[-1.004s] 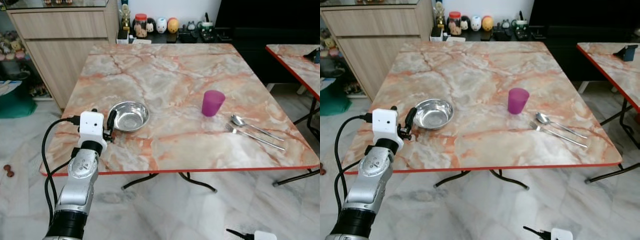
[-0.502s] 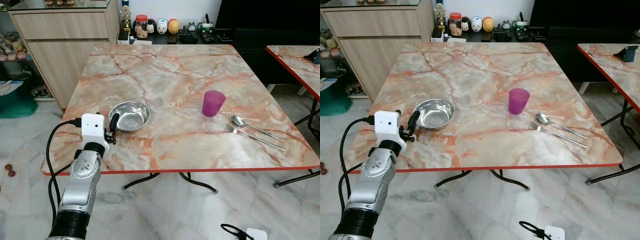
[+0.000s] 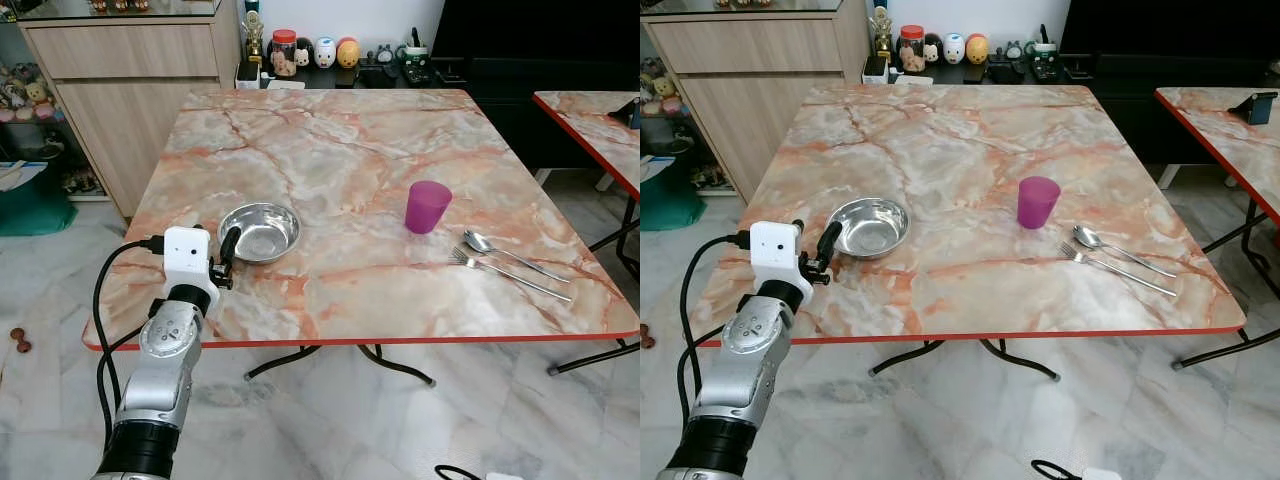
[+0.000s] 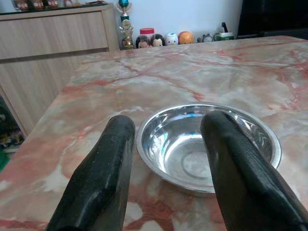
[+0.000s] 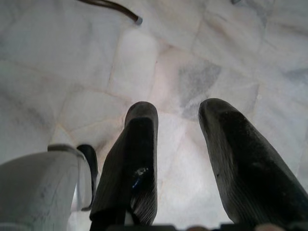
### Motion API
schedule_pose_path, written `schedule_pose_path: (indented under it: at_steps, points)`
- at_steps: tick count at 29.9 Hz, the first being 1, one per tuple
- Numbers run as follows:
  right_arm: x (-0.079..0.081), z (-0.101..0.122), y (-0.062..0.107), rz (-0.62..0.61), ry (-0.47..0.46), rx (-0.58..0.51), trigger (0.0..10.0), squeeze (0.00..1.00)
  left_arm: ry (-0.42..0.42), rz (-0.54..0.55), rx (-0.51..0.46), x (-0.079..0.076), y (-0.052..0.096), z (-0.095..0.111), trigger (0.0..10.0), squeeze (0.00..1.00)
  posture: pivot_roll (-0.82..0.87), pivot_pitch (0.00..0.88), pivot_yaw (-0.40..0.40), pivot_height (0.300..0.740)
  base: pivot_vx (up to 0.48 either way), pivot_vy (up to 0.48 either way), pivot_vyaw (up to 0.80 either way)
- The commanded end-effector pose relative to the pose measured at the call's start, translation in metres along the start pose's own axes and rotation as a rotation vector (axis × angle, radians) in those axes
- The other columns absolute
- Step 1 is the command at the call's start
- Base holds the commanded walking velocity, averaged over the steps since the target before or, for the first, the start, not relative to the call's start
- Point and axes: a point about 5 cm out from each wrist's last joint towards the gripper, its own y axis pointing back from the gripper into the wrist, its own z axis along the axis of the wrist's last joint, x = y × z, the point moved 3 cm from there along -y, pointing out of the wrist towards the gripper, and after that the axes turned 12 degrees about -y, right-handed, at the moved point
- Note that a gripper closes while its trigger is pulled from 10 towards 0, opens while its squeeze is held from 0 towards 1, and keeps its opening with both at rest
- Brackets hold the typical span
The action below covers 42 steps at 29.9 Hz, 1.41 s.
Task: Setting the table
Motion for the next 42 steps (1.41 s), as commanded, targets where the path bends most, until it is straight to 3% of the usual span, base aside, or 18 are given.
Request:
schedule_pose_path:
  at_steps: [1, 28, 42]
  points:
    - [0.001, -0.006, 0.002, 0.01, 0.007, 0.016, 10.0, 0.0, -0.004, -0.004, -0.01, 0.0, 0.0, 0.003, 10.0, 0.0, -0.01, 0.0, -0.048, 0.74, 0.0, 0.0, 0.0]
    - [-0.012, -0.015, 0.0, -0.004, 0.012, 0.112, 10.0, 0.0, -0.009, -0.027, 0.002, -0.002, -0.001, 0.002, 10.0, 0.0, 0.0, 0.0, -0.048, 0.74, 0.0, 0.0, 0.0]
    - [-0.014, -0.017, 0.001, -0.002, 0.013, 0.127, 10.0, 0.0, -0.006, -0.02, 0.008, -0.002, 0.001, 0.001, 10.0, 0.0, 0.0, 0.0, -0.053, 0.74, 0.255, 0.0, 0.0]
